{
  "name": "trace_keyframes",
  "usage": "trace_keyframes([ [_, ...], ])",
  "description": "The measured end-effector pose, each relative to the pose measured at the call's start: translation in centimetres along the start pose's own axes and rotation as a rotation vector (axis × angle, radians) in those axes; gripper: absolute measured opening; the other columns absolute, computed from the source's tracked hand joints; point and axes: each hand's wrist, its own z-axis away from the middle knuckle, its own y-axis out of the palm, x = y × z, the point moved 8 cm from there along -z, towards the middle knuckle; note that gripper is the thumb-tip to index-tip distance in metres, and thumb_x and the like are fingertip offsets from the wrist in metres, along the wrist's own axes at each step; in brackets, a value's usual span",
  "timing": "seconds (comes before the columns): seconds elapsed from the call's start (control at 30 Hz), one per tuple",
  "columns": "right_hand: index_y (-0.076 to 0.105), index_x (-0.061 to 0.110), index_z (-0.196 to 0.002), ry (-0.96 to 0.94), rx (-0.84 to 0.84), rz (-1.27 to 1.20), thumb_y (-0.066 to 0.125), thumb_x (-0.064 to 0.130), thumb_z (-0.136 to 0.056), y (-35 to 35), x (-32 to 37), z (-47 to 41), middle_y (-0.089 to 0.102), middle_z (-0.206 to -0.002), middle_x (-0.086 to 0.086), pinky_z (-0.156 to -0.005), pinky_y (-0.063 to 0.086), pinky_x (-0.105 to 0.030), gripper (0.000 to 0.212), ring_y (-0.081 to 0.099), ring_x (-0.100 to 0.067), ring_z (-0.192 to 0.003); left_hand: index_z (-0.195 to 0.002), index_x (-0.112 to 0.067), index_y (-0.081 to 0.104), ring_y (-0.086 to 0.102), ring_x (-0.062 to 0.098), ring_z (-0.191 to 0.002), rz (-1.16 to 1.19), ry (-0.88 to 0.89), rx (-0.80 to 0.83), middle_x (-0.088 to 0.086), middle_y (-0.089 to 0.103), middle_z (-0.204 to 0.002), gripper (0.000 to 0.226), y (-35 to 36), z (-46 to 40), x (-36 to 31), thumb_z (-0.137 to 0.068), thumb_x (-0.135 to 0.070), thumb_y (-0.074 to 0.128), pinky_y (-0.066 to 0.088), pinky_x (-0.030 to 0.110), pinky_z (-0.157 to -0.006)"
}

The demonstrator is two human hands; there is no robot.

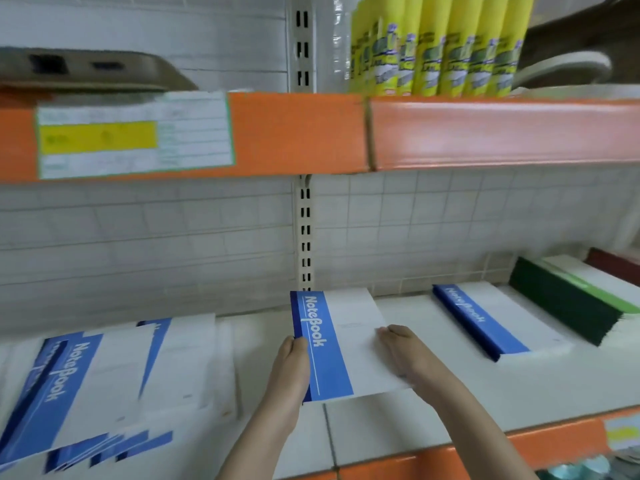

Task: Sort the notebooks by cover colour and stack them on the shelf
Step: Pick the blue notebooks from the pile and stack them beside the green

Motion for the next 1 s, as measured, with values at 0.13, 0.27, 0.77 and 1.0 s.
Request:
trace_keyframes([
  [0.13, 0.048, 0.004, -0.114, 0.016, -0.045, 0.008, 0.039, 0.031, -0.100, -4.5, -1.2, -1.1, 0.051, -0.123, -0.016, -0.057, 0.034, -0.024, 0.032, 0.053, -0.020, -0.082, -0.087, -0.021, 0.050, 0.064, 0.016, -0.073, 0.012, -0.007, 0.005, 0.001, 0.064, -0.089, 0.022, 4.8, 0.0, -0.1, -0.100, -0.026, 0.033, 0.046, 0.025, -0.056],
  [0.27, 0.049, 0.022, -0.099, 0.020, -0.067, 0.013, 0.038, 0.034, -0.101, -8.8, -2.2, -2.4, 0.055, -0.105, 0.001, -0.056, 0.036, -0.020, 0.016, 0.051, -0.011, -0.096, -0.088, -0.020, 0.050, 0.064, 0.016, -0.074, 0.007, -0.003, 0.009, 0.001, 0.065, -0.089, 0.023, 9.2, -0.3, -0.2, -0.100, -0.028, 0.032, 0.048, 0.025, -0.059],
  [0.77, 0.053, 0.010, -0.100, 0.024, -0.072, -0.015, 0.043, 0.031, -0.099, -22.5, -4.8, -7.1, 0.058, -0.084, -0.003, -0.062, 0.039, -0.026, 0.023, 0.054, -0.019, -0.074, -0.087, -0.019, 0.046, 0.061, 0.013, -0.068, -0.008, -0.010, 0.072, -0.001, 0.062, -0.085, 0.021, 24.1, -0.6, -1.3, -0.099, -0.025, 0.030, 0.044, 0.022, -0.053],
  [1.0, 0.060, 0.013, -0.101, 0.010, -0.145, 0.065, 0.047, 0.029, -0.097, -28.3, -5.9, -10.0, 0.061, -0.094, -0.008, -0.050, 0.037, -0.021, 0.021, 0.056, -0.023, -0.078, -0.087, -0.015, 0.049, 0.056, 0.013, -0.059, -0.124, 0.006, 0.128, 0.002, 0.062, -0.080, 0.018, 29.8, -2.4, -1.7, -0.098, -0.022, 0.037, 0.040, 0.019, -0.047],
])
